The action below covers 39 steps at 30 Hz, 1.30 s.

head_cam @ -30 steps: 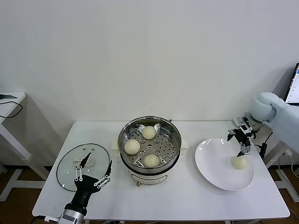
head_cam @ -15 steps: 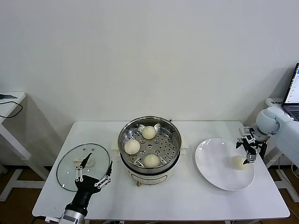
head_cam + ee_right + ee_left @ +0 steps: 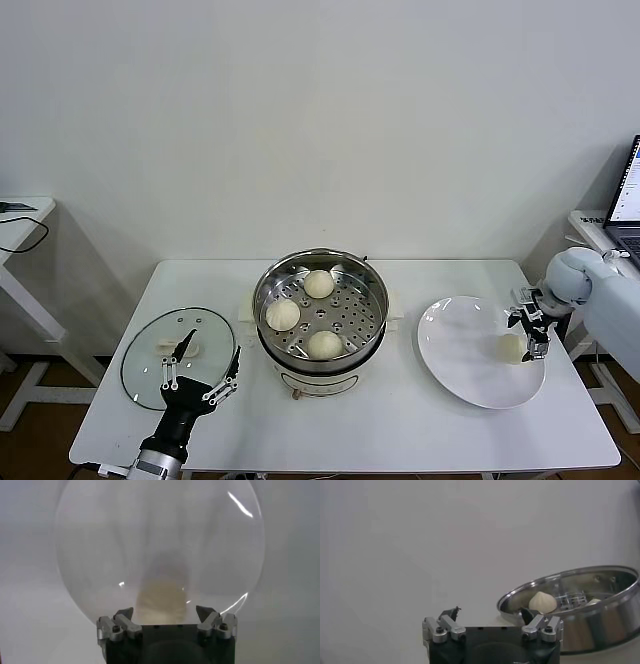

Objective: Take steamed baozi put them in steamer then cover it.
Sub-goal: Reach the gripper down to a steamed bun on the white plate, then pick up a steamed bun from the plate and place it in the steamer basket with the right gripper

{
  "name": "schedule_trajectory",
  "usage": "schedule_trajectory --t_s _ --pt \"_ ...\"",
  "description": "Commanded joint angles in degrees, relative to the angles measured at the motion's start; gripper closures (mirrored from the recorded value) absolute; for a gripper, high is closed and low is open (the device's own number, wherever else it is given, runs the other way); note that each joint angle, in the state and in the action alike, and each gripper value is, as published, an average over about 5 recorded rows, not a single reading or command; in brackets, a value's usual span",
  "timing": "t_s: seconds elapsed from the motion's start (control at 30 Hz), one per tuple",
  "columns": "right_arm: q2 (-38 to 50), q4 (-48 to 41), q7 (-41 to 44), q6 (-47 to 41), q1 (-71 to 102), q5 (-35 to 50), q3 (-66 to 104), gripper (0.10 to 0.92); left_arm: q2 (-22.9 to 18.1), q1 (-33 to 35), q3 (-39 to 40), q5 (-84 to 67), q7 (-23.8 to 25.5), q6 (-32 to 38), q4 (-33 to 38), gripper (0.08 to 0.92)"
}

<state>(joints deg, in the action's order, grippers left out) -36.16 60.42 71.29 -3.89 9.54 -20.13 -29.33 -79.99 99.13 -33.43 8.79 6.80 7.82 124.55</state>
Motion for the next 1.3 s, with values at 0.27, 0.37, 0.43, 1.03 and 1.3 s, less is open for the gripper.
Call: schedule_trajectory --t_s 0.27,0.37,0.43,1.03,1.3 --pt "-1.3 -1.0 -0.6 0.2 2.7 -2.7 2.4 0.203 0.0 0.0 -0.1 0.0 0.0 0.0 -0.1 0.177" --pt "-1.3 -1.0 -0.5 0.2 2.8 -2.9 2.4 0.203 0.0 0.1 -0.1 0.0 0.0 0.1 -0.1 0.177" --pt "-1.3 -0.9 -0.4 0.2 3.0 -3.1 2.5 0.211 -0.1 0.1 0.0 0.0 0.0 0.1 -0.1 0.177" --pt "1.3 2.2 0.5 -0.4 -0.1 0.9 0.0 0.381 -0.1 0.0 0.2 0.1 0.0 0.1 -0.1 0.177" --pt "9.9 13.0 2.8 -6.6 -15.5 15.3 -14.6 0.381 -0.2 -0.1 0.6 0.2 -0.1 0.0 0.3 0.177"
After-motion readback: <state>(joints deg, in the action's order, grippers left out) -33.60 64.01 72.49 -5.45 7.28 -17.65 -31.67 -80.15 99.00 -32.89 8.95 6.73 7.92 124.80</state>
